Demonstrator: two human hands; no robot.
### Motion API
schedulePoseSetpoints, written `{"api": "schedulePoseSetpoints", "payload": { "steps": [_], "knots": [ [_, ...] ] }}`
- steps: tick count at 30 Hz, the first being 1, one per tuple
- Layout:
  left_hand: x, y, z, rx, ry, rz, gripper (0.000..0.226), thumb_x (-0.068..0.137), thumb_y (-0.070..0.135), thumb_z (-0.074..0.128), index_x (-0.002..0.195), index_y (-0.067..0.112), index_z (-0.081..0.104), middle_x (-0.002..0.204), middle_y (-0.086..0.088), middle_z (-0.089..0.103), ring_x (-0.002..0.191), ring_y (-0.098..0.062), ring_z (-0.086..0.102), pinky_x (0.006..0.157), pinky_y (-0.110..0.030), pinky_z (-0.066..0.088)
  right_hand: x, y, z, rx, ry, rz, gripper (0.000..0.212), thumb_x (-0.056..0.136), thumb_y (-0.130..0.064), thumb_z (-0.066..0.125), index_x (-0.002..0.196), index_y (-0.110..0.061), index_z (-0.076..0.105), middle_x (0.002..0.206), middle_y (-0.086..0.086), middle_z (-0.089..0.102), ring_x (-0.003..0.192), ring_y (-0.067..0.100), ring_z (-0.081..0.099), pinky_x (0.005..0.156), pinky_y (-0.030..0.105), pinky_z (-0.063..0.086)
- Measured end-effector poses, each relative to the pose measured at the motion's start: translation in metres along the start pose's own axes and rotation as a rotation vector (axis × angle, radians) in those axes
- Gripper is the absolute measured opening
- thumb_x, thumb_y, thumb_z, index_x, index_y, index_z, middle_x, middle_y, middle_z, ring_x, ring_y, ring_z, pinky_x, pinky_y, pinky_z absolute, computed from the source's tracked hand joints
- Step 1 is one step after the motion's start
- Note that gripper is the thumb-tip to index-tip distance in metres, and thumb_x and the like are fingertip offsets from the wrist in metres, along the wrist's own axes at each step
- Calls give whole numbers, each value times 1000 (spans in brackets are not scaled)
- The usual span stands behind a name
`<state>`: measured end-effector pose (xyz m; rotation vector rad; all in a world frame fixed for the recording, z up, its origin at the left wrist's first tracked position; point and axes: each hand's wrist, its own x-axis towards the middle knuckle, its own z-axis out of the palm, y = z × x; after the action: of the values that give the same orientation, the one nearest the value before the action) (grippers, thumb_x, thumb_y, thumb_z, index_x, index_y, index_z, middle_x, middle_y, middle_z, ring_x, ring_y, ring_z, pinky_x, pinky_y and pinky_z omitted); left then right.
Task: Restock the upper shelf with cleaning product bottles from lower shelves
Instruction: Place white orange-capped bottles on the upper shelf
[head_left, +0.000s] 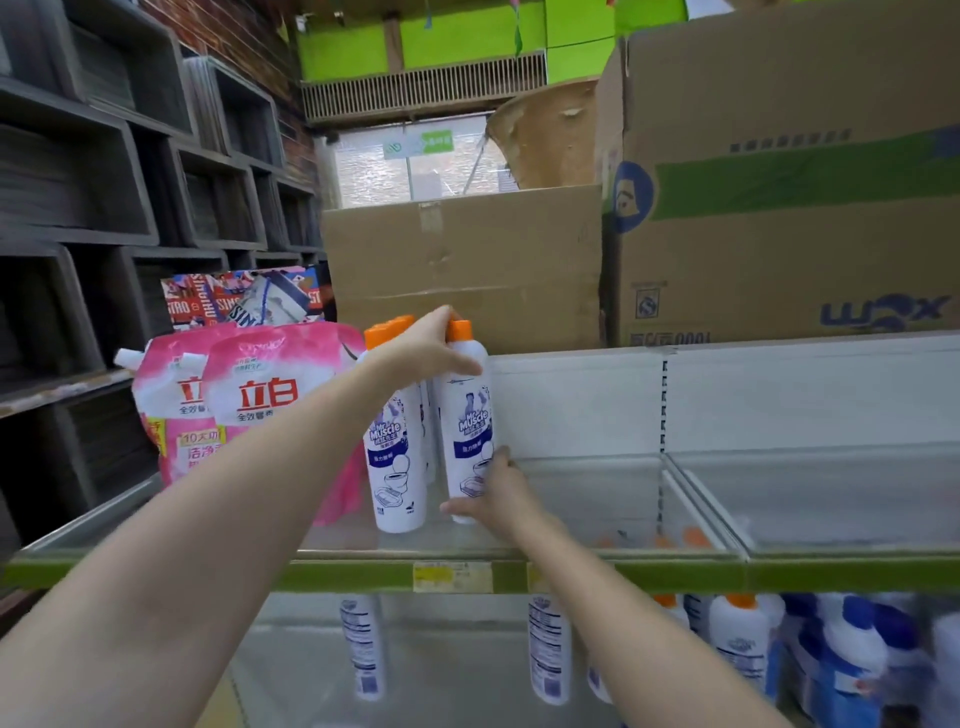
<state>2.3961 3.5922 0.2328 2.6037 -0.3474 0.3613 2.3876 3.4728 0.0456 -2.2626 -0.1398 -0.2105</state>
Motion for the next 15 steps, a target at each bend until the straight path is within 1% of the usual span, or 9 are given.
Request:
{"api": "schedulePoseSetpoints", "payload": {
  "steps": [2, 3, 4, 7, 9, 11, 12, 13, 15],
  "knots": [
    [7, 11, -3, 120, 12, 54, 65, 72, 32, 86, 122, 19, 46, 106, 0, 56, 94, -22, 60, 81, -39, 56, 7, 2, 4, 52, 19, -14, 87, 73, -37, 89, 131, -10, 31, 135, 5, 51, 113, 21, 58, 99, 33, 49],
    [12, 15, -2, 185, 19, 67, 66, 71, 30, 87, 121, 15, 47, 107, -2, 56, 93, -23, 59, 80, -39, 56, 11, 2, 6, 67, 28, -12, 84, 74, -33, 89, 130, -10, 32, 132, 3, 49, 104, 17, 57, 94, 30, 49],
    [16, 18, -1, 244, 22, 80, 66, 69, 29, 89, 118, 13, 48, 107, -3, 56, 93, -24, 59, 79, -39, 56, 15, 2, 7, 69, 43, -15, 82, 74, -31, 89, 130, -10, 32, 131, 5, 48, 100, 16, 55, 91, 29, 49],
    [29, 18, 4, 369, 27, 87, 61, 69, 31, 90, 109, 12, 48, 109, -7, 55, 91, -23, 56, 74, -36, 51, 30, -1, 9, 15, 55, -13, 88, 70, -37, 91, 130, -9, 33, 133, 11, 48, 112, 27, 58, 90, 36, 51],
    [39, 13, 6, 469, 56, 91, 60, 72, 34, 87, 113, 9, 51, 115, -10, 54, 101, -25, 51, 81, -35, 46, 40, -3, 9, -14, 14, 14, 92, 69, -40, 91, 133, -10, 33, 134, 11, 48, 116, 31, 57, 91, 38, 51],
    [46, 11, 6, 530, 70, 80, 62, 75, 36, 84, 121, 7, 54, 120, -12, 54, 113, -27, 48, 89, -35, 43, 50, -1, 10, -39, -17, 32, 92, 70, -39, 91, 135, -11, 32, 134, 12, 47, 117, 32, 56, 92, 38, 50],
    [49, 9, 7, 542, 73, 74, 61, 76, 35, 84, 122, 6, 55, 119, -12, 55, 113, -28, 50, 89, -36, 44, 53, -1, 11, -41, -22, 40, 91, 71, -37, 90, 135, -11, 31, 134, 12, 46, 117, 33, 56, 91, 38, 48],
    [51, 9, 7, 545, 72, 64, 58, 76, 34, 84, 120, 6, 57, 116, -12, 56, 109, -27, 53, 86, -36, 46, 57, -1, 11, -38, -26, 39, 91, 71, -36, 90, 135, -11, 31, 133, 12, 45, 117, 33, 56, 90, 37, 48],
    [55, 7, 9, 548, 73, 37, 52, 76, 28, 85, 115, 4, 60, 110, -11, 56, 95, -26, 56, 76, -34, 47, 64, 0, 12, -29, -36, 38, 89, 72, -33, 90, 135, -10, 31, 133, 12, 44, 117, 34, 56, 92, 37, 48]
  ]
}}
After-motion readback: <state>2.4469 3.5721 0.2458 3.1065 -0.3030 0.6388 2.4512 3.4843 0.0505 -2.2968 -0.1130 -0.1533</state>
